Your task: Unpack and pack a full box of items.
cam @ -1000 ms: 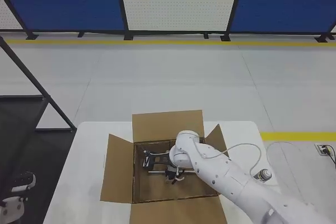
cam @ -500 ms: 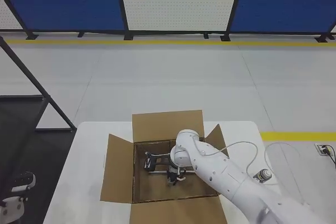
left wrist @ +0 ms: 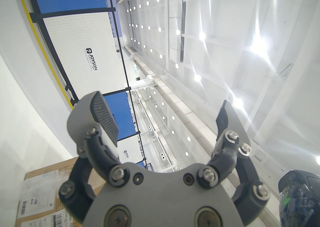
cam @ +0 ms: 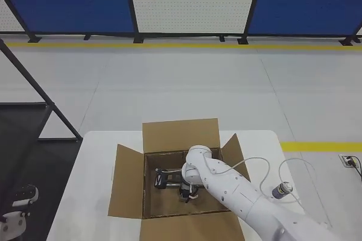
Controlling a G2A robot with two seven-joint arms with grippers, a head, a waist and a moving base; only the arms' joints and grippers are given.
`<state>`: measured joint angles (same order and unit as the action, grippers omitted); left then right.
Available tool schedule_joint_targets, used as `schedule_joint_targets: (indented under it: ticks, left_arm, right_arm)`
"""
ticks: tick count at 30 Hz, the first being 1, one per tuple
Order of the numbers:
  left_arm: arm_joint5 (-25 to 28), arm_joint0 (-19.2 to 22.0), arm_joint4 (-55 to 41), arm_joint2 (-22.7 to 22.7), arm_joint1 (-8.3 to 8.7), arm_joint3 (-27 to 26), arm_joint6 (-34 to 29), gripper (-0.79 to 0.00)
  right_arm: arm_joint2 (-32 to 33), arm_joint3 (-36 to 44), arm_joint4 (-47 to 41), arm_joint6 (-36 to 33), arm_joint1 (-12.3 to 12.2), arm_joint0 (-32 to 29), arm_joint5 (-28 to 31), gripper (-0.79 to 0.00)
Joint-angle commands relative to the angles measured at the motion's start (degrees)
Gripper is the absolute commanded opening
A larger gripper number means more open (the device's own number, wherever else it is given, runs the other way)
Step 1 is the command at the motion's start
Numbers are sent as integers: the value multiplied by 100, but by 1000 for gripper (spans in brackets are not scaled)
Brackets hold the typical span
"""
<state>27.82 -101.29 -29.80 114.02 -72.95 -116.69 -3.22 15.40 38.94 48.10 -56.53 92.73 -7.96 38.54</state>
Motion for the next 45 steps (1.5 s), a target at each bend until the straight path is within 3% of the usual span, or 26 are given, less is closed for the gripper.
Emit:
schedule_joint_targets:
  ticks: [1,5,20,37,45]
  left_arm:
    - [0,0,0,0,0,0,0,0]
    - [0,0,0,0,0,0,0,0]
    - [0,0,0,0,0,0,0,0]
    - [0,0,0,0,0,0,0,0]
    - [0,0,0,0,0,0,0,0]
  right_arm:
    - [26,-85,-7,58,26,10,26,-379]
    - [76,-228,-22,191,76,42,192,-431]
    - [116,-826,82,320,335,105,322,-440]
    - [120,-1442,283,360,659,124,104,-505]
    - [131,-1688,339,351,801,138,146,-588]
